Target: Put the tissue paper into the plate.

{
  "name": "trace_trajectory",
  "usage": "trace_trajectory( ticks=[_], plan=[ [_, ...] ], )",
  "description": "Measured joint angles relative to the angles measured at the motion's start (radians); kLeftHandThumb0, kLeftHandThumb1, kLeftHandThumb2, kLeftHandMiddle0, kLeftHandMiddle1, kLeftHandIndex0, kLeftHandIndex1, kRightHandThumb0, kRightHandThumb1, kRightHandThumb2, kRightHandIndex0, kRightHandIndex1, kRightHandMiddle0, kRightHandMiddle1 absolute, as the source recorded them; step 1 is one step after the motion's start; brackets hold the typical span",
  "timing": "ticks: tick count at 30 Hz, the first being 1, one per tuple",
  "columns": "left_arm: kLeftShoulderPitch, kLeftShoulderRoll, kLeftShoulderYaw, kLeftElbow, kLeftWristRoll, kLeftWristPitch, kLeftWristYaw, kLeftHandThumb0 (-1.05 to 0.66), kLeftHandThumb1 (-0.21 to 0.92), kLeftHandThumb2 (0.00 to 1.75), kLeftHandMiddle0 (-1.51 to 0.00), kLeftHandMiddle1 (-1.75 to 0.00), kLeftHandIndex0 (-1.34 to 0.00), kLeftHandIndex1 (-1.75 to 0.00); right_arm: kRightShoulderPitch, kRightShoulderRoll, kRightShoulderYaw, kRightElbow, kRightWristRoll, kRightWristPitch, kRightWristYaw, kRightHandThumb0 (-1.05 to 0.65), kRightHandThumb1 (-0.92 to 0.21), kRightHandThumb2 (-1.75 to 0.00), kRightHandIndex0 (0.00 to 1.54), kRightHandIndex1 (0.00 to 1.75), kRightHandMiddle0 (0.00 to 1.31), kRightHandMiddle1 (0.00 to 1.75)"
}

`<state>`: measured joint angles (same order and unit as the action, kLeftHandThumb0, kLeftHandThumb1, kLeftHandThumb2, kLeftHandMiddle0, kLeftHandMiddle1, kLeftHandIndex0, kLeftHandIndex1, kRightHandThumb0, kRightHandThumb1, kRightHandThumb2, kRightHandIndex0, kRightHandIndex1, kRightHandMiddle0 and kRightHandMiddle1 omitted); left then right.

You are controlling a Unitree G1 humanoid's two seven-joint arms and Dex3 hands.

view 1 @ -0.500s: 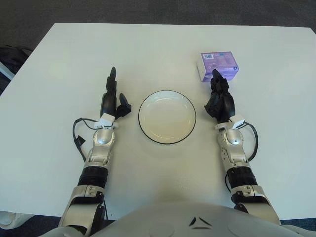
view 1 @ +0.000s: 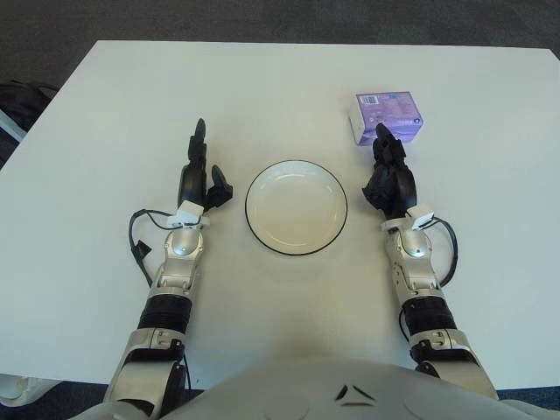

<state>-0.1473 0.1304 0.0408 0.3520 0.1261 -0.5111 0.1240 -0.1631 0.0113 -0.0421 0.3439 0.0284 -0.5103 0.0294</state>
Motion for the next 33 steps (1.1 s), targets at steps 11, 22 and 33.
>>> trace_trajectory(
  ticks=[11, 22, 33],
  plan=[
    [0.0, 0.0, 0.0, 0.001, 0.0, 0.001, 0.0, -0.94, 0.92, 1.19, 0.0, 0.0, 0.0, 0.0, 0.135, 0.0, 0.008, -0.147, -0.003, 0.033, 0.0, -0.63, -0.92, -1.04, 0.12, 0.01, 0.0, 0.35],
    [0.0, -0.001, 0.0, 0.006, 0.001, 0.001, 0.01, -0.95, 0.92, 1.19, 0.0, 0.0, 0.0, 0.0, 0.294, -0.031, -0.008, -0.339, -0.003, 0.106, 0.003, -0.62, -0.92, -1.02, 0.13, 0.01, 0.0, 0.38],
    [-0.001, 0.002, 0.001, 0.009, 0.001, 0.001, 0.028, -0.95, 0.92, 1.2, 0.0, 0.0, 0.0, 0.0, 0.261, -0.098, -0.116, -0.384, -0.001, 0.159, -0.03, -0.62, -0.92, -1.01, 0.13, 0.01, 0.0, 0.35]
  ],
)
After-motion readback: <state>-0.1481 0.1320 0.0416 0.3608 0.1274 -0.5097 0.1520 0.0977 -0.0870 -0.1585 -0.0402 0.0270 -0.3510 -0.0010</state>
